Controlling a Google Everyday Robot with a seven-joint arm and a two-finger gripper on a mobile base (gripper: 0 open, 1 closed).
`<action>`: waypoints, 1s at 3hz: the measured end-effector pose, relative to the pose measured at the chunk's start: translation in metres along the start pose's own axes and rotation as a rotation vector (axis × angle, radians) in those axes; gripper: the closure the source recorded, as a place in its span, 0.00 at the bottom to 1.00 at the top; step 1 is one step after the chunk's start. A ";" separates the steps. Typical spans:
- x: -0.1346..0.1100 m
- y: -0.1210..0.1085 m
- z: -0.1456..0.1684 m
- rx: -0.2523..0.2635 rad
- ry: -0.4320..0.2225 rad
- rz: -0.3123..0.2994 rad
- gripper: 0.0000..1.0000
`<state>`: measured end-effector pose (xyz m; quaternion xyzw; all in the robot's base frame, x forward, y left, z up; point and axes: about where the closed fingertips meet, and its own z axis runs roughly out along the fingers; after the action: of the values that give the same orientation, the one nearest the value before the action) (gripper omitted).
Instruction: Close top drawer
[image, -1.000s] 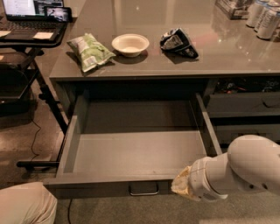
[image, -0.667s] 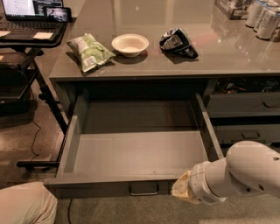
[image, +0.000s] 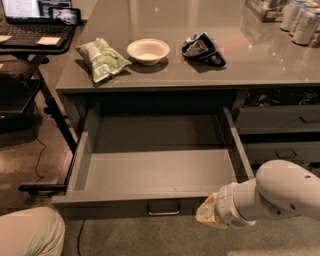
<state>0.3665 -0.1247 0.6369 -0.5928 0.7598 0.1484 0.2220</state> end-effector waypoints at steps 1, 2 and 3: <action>-0.001 -0.026 0.008 0.002 -0.006 -0.056 0.34; -0.002 -0.038 0.011 0.000 -0.007 -0.084 0.11; -0.004 -0.065 0.019 -0.009 -0.006 -0.130 0.00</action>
Offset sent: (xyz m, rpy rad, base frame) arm 0.0891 -0.0062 -0.0167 -0.0096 -0.0827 0.1479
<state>0.4336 -0.1287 0.6254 -0.6416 0.7182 0.1387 0.2308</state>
